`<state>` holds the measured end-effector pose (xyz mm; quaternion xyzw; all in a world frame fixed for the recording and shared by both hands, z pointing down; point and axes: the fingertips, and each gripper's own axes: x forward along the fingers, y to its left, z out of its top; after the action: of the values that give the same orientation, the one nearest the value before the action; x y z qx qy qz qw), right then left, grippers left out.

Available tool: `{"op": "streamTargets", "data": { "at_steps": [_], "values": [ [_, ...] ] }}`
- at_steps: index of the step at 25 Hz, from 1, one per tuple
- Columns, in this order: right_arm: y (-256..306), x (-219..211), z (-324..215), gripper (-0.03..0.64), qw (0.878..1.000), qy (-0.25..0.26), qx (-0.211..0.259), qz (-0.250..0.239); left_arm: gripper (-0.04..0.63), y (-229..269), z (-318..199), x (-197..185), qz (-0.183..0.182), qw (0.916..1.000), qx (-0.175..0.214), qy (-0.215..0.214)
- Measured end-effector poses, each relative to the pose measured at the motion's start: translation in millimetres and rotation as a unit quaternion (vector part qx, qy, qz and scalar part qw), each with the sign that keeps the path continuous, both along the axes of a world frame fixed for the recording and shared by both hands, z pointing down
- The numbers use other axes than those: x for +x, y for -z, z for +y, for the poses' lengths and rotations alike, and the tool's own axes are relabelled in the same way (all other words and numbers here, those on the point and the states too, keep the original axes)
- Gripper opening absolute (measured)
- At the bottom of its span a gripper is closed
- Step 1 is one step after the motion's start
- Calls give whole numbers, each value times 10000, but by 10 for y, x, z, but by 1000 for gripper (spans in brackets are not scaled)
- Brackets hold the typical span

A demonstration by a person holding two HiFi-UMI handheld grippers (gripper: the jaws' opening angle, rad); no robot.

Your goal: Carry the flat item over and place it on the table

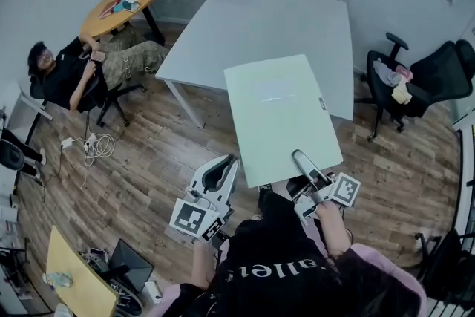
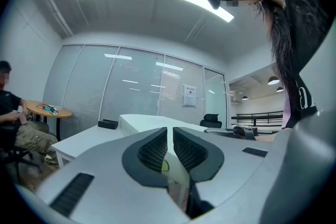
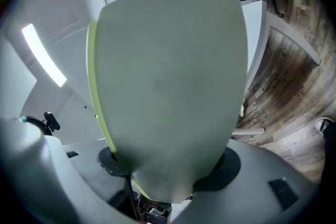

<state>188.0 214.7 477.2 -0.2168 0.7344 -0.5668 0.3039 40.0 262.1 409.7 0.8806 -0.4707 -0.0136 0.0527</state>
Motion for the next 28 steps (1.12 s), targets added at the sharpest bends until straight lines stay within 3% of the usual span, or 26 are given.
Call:
{"op": "streamTargets", "data": {
  "at_steps": [10,19,28],
  "values": [
    [-158,-285,-712,301,9997,160,-134,89,51,-119,-567,-335,-20,9997,-106,238],
    [-219,-531,-1866,301,9996,211,-142,152,51,-13,-1653,-646,-70,9992,-43,385],
    [-360,-521,-2684,301,9988,274,-325,233,51,-45,-2563,-593,-297,9989,-153,316]
  ]
}}
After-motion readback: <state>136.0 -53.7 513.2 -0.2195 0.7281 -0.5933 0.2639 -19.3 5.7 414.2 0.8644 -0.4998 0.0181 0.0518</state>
